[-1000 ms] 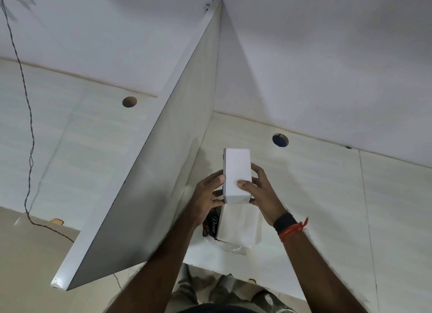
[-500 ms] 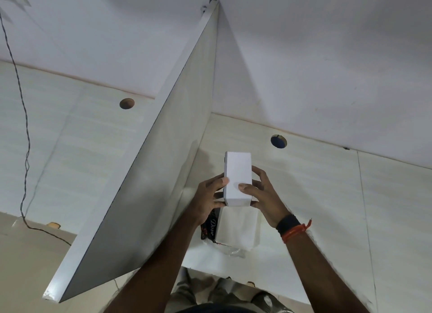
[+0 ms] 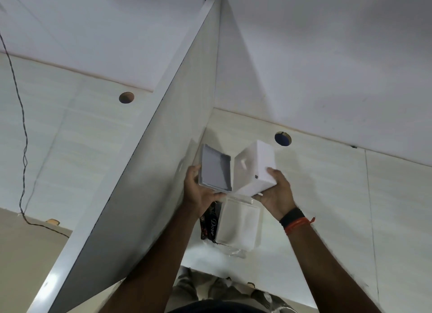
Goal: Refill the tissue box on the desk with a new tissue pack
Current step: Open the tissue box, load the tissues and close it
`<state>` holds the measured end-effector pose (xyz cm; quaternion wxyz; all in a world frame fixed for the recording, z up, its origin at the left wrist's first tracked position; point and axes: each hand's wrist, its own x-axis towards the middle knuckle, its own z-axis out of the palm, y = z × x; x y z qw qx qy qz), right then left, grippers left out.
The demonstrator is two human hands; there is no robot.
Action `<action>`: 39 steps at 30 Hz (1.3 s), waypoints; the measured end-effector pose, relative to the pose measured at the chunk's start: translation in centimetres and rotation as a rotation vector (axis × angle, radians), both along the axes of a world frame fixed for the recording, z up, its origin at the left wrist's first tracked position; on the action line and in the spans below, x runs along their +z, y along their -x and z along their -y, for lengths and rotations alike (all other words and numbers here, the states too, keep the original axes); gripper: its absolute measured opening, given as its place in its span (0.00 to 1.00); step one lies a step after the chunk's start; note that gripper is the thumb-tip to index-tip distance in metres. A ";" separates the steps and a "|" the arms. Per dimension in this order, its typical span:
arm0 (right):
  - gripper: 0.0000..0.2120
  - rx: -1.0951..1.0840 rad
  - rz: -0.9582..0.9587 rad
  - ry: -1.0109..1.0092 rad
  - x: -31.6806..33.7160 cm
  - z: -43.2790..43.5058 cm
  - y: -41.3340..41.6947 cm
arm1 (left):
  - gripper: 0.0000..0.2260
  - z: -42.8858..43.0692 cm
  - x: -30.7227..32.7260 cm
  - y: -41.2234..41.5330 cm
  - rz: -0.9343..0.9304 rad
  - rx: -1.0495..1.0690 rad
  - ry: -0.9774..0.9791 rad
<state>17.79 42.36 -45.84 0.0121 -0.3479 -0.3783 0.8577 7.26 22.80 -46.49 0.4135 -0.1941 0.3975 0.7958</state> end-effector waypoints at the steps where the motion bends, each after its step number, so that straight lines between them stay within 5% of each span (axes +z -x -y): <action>1: 0.17 -0.067 0.009 0.085 -0.6 -0.5 0.1 | 0.27 0.1 -0.5 0.3 0.033 0.046 0.007; 4: 0.16 -0.171 0.031 0.232 -3.0 -1.3 0.2 | 0.23 0.0 -1.9 0.9 0.066 0.104 0.091; 11: 0.21 -0.336 0.203 0.153 -6.5 -1.9 0.8 | 0.26 -1.2 -4.0 2.5 0.053 0.056 0.266; 16: 0.06 -0.343 0.447 -0.196 -7.8 -3.2 0.1 | 0.28 -1.3 -5.5 3.8 -0.002 0.017 0.404; 19: 0.16 -0.304 0.584 -0.523 -8.8 -3.6 -1.7 | 0.27 -0.9 -6.3 4.0 -0.029 0.038 0.485; 26: 0.14 0.034 0.681 -0.541 -10.6 0.4 -7.7 | 0.23 -1.1 -4.1 0.4 -0.527 -0.024 0.864; 29: 0.17 0.249 0.694 -0.672 -10.4 2.7 -8.9 | 0.16 -0.7 -4.0 -3.2 -0.669 -0.279 1.012; 34: 0.23 0.363 0.710 -0.762 -10.4 5.4 -8.1 | 0.18 -0.4 -5.3 -7.0 -0.514 -0.774 1.024; 39: 0.27 0.261 0.719 -0.625 -11.1 6.2 -7.3 | 0.20 -0.5 -6.6 -7.4 -0.442 -0.857 1.001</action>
